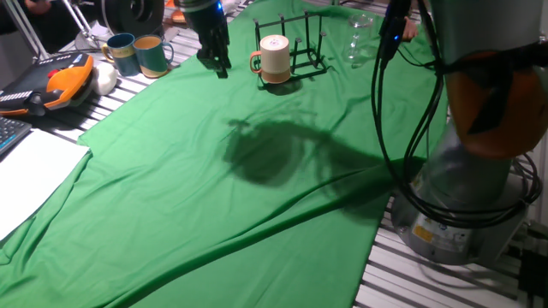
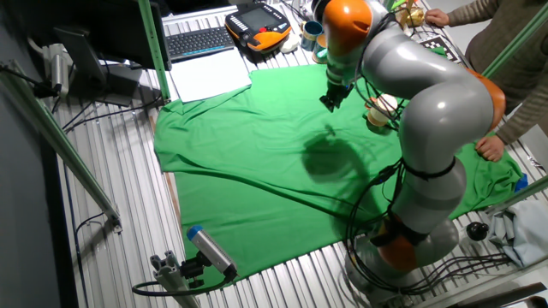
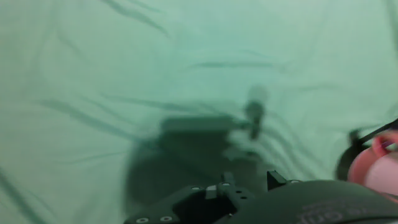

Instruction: Take the cup off the cup rack

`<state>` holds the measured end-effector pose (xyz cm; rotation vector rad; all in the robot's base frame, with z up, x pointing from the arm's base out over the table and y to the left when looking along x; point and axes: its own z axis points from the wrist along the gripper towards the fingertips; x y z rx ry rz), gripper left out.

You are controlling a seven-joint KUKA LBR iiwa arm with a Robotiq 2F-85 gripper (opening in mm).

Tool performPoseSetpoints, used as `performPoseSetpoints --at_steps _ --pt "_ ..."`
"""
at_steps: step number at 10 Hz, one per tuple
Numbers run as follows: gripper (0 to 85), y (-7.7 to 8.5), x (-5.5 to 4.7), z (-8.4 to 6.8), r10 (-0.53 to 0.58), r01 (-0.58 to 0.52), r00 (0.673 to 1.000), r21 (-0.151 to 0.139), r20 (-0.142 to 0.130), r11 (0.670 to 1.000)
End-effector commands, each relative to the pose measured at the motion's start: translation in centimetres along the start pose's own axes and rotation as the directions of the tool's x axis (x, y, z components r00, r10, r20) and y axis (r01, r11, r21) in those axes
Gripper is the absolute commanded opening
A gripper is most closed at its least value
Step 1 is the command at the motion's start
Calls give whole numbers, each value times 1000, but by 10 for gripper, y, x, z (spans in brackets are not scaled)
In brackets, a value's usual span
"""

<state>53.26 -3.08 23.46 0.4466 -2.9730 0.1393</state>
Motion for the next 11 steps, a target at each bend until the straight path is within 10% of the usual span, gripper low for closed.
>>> performPoseSetpoints --at_steps 1,6,8,11 --pt "340 -38 7 2 -5 5 1000 -11 -12 1000" --pt "340 -99 13 -11 -56 56 997 -3 -45 998" --pt "0 -99 12 -11 -81 79 996 -50 -45 996" --pt "0 -99 12 -11 -93 91 993 -28 -72 995"
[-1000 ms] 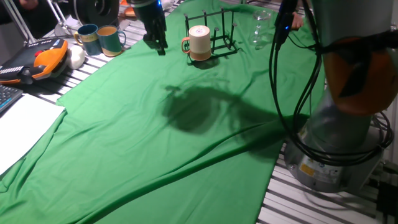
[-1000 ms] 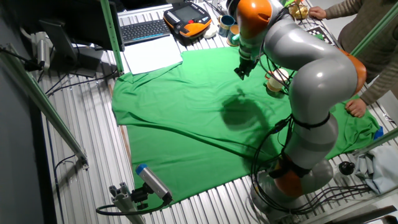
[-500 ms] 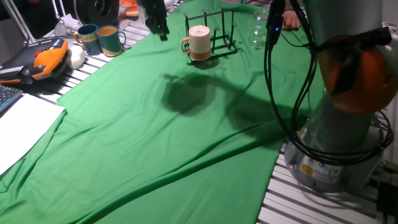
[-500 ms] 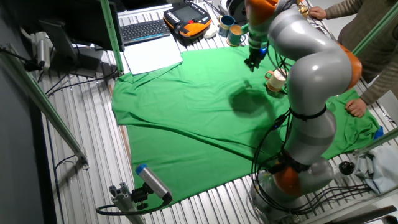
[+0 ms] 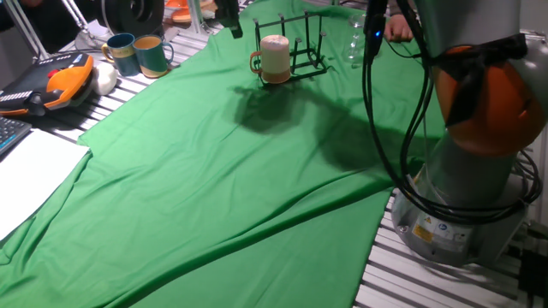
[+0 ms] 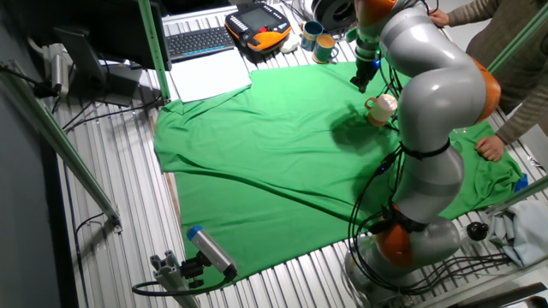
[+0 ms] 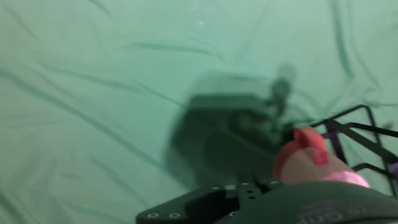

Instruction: Take the cup off the cup rack

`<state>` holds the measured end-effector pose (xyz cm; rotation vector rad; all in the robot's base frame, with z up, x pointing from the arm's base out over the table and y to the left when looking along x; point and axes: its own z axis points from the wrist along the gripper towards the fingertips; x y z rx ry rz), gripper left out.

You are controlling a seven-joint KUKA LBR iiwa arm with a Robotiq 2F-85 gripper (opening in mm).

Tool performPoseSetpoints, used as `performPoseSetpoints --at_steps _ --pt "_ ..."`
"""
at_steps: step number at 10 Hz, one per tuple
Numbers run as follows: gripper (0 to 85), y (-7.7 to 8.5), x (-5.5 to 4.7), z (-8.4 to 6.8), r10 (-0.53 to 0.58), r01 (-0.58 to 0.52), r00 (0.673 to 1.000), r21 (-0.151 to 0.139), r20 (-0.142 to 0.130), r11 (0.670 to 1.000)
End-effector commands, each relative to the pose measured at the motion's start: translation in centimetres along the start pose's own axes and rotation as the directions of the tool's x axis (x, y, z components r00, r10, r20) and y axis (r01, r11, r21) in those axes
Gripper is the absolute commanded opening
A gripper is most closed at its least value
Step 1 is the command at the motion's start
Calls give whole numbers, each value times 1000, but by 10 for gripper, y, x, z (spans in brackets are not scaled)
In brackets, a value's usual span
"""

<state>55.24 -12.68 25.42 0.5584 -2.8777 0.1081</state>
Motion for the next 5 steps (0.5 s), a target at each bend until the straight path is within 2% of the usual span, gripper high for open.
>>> performPoseSetpoints --at_steps 1,2,3,4,5 --pt "0 0 0 0 7 -7 999 5 35 1000" --pt "0 0 0 0 -1 1 999 8 52 1000" --pt "0 0 0 0 -39 38 999 65 28 997" --pt "170 0 0 0 -46 45 999 48 29 998" --pt "170 -6 0 4 -48 47 998 42 37 998"
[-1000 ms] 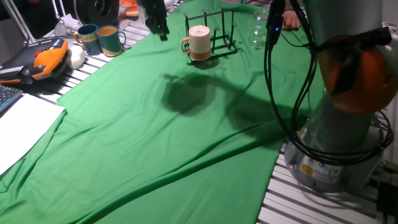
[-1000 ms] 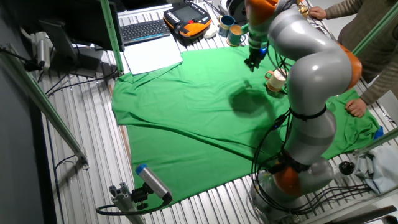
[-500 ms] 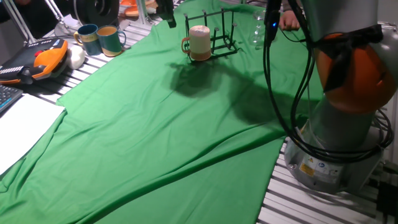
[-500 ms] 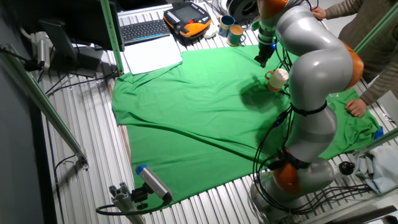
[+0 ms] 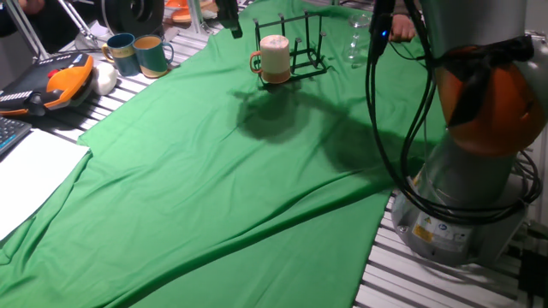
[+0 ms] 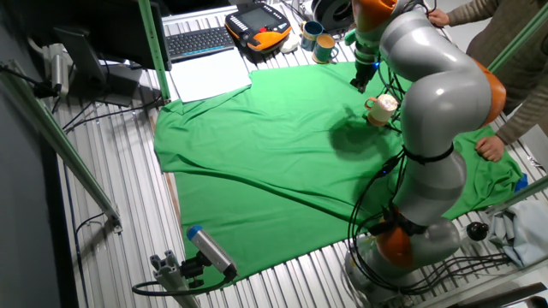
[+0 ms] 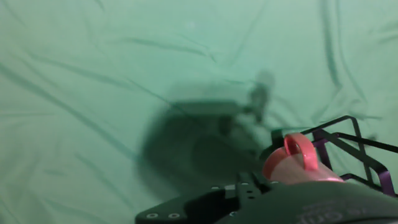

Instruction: Take the cup off the cup rack

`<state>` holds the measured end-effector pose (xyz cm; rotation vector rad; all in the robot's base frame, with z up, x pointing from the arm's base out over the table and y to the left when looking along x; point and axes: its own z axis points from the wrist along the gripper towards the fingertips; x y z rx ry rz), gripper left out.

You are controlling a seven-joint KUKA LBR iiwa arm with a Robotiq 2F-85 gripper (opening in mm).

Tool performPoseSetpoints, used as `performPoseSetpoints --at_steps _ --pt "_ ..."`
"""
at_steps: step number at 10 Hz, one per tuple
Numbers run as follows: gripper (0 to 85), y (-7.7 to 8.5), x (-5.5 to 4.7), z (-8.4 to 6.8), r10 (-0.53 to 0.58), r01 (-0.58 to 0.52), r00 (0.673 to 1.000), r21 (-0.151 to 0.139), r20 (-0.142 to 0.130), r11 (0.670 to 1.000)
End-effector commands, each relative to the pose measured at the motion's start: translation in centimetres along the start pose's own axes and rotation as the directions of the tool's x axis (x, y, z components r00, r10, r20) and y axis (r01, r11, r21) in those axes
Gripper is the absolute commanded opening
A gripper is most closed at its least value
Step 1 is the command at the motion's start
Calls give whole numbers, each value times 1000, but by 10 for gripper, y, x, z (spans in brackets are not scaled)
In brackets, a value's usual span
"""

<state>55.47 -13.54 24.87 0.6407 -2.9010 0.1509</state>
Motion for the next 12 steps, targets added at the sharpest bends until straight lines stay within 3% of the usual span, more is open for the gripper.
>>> performPoseSetpoints --at_steps 1,2,4,6,7,9,10,11,12 --pt "170 -8 1 6 0 0 1000 2 -1 1000" --pt "340 -16 2 11 0 0 1000 7 -1 1000" --pt "340 -45 9 23 0 -1 1000 21 20 1000" --pt "340 -74 8 38 -2 2 1000 -3 20 1000" --pt "340 -82 3 50 -4 5 1000 -20 20 1000" --pt "340 -83 -2 66 -5 6 1000 -27 29 1000" --pt "340 -78 -2 66 4 -3 1000 -28 24 1000" --pt "510 -72 -1 66 11 -11 1000 -15 29 1000" --pt "510 -73 1 69 9 -8 999 -11 32 1000"
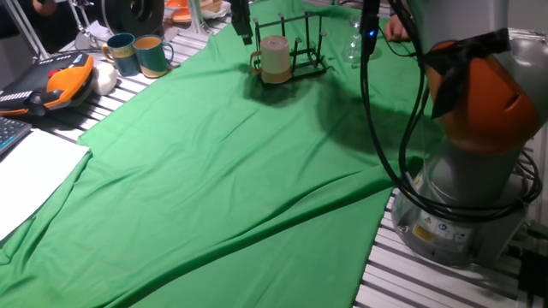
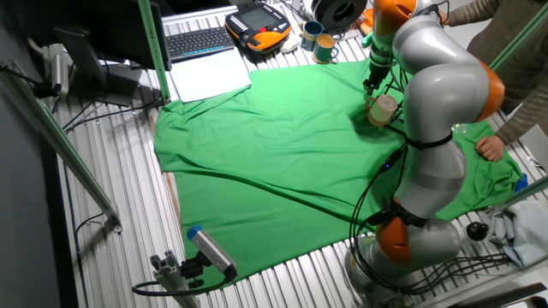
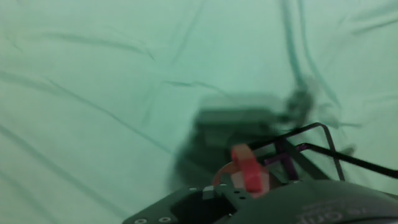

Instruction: Take the cup off the cup rack

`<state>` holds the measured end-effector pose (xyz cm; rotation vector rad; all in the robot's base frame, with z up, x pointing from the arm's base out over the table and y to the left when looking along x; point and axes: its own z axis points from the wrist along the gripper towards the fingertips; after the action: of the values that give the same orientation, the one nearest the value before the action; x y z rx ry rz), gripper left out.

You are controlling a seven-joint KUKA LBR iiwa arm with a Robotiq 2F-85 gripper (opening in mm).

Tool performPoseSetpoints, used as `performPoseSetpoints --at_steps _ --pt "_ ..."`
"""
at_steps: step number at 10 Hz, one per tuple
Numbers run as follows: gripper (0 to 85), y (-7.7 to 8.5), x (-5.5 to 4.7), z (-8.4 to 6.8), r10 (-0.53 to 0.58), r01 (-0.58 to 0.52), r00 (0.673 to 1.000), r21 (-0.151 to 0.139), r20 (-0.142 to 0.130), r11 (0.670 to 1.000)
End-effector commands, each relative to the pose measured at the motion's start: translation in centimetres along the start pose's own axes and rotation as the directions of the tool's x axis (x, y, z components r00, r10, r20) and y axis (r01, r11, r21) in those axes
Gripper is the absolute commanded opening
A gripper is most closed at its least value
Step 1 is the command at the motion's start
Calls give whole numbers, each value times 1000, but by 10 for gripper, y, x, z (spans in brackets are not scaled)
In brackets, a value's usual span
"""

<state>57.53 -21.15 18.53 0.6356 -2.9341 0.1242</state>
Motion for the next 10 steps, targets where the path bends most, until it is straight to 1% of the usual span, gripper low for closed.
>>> performPoseSetpoints --at_steps 1,2,3,6,10 --pt "510 -2 2 6 -1 1 1000 -10 3 1000" --pt "510 -2 2 11 -1 1 1000 -9 9 1000" --pt "510 1 2 17 0 0 1000 4 15 1000" --pt "510 -2 3 31 -11 11 999 0 34 1000" --pt "510 -6 4 58 -15 16 998 -13 67 1000"
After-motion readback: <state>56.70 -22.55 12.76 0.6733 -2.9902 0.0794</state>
